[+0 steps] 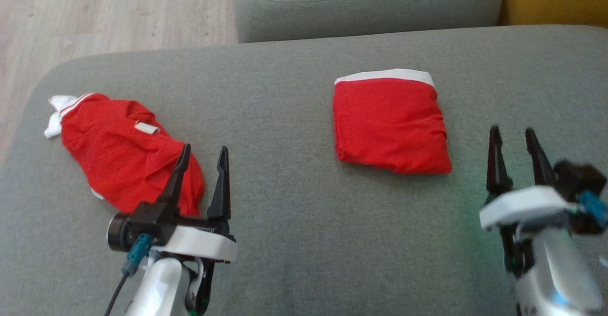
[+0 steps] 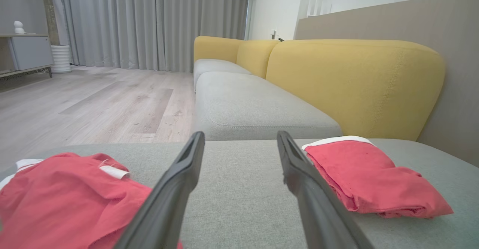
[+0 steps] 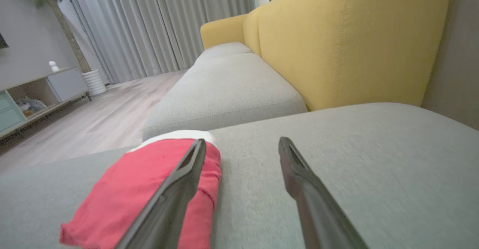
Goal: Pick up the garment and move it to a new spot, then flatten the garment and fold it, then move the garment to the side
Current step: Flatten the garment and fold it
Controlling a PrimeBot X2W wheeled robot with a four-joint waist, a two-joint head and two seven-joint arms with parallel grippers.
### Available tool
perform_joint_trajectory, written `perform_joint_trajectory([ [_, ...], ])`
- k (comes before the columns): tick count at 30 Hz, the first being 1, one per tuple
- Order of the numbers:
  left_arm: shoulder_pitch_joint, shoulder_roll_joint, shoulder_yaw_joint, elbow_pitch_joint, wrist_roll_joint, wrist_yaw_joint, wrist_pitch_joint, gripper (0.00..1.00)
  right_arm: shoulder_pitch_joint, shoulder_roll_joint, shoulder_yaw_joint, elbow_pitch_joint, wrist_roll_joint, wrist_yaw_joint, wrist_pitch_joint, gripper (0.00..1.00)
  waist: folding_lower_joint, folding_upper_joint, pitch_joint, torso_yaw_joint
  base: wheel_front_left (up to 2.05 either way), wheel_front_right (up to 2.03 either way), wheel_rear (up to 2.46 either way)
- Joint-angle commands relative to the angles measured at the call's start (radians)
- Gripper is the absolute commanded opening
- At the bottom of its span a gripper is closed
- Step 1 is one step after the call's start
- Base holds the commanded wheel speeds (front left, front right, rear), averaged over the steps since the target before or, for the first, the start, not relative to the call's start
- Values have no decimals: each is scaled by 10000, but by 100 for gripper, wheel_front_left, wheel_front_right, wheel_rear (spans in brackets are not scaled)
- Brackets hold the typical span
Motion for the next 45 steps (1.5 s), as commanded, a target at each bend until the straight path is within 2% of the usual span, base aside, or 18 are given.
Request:
perform_joint_trajectory([
  [1, -155, 48, 460, -398, 34, 51, -80, 100, 246, 167, 124, -783, -289, -19, -132, 100, 1, -1, 9, -135, 0, 0, 0],
  [6, -26, 17, 588, -426, 117, -29, -80, 100, 1124, 186, 426, -1667, 258, -19, -134, 100, 1, -1, 164, -228, 0, 0, 0],
  [12, -230, -10, 600, -442, 244, -176, -80, 100, 876, 189, 472, -2014, 126, -19, -108, 100, 1, -1, 615, 1, 0, 0, 0],
  [13, -293, -14, 583, -441, 265, -204, -80, 100, 722, 189, 420, -2015, 103, -19, -62, 75, 1, -1, 741, 81, 0, 0, 0],
  [14, -361, -17, 561, -439, 283, -235, -80, 100, 537, 189, 362, -1994, 85, -19, -5, 0, 1, -1, 861, 167, 0, 0, 0],
  [18, -666, -32, 443, -433, 313, -339, -80, 100, -404, 189, 27, -1653, -243, -19, 333, 0, 1, -1, 1476, 600, 0, 0, 0],
  [23, -1000, -45, 300, -368, 302, -443, -80, 100, -1835, 190, -343, -560, -769, -19, 688, 0, 1, -1, 2167, 1151, 0, 0, 0],
  [29, -1248, -53, 214, -304, 274, -522, -80, 100, -3113, 190, -813, 1320, -1248, -19, 758, 0, 1, -1, 2588, 1537, 0, 0, 0],
  [35, -1445, -57, -48, -234, 135, -508, -80, 100, -3936, 190, -1409, 3564, -2504, -19, 396, 0, 1, -1, 2675, 1855, 0, 0, 0],
  [39, -1506, -58, -155, -223, -1, -417, -80, 100, -4569, 190, -700, 4081, -2058, -19, -37, 0, 1, -1, 2576, 1965, 0, 0, 0],
  [45, -1466, -59, -335, -224, -150, -322, -80, 100, -4896, 190, 1428, 4255, -697, -19, -129, 0, 1, -1, 2471, 2065, 0, 0, 0],
])
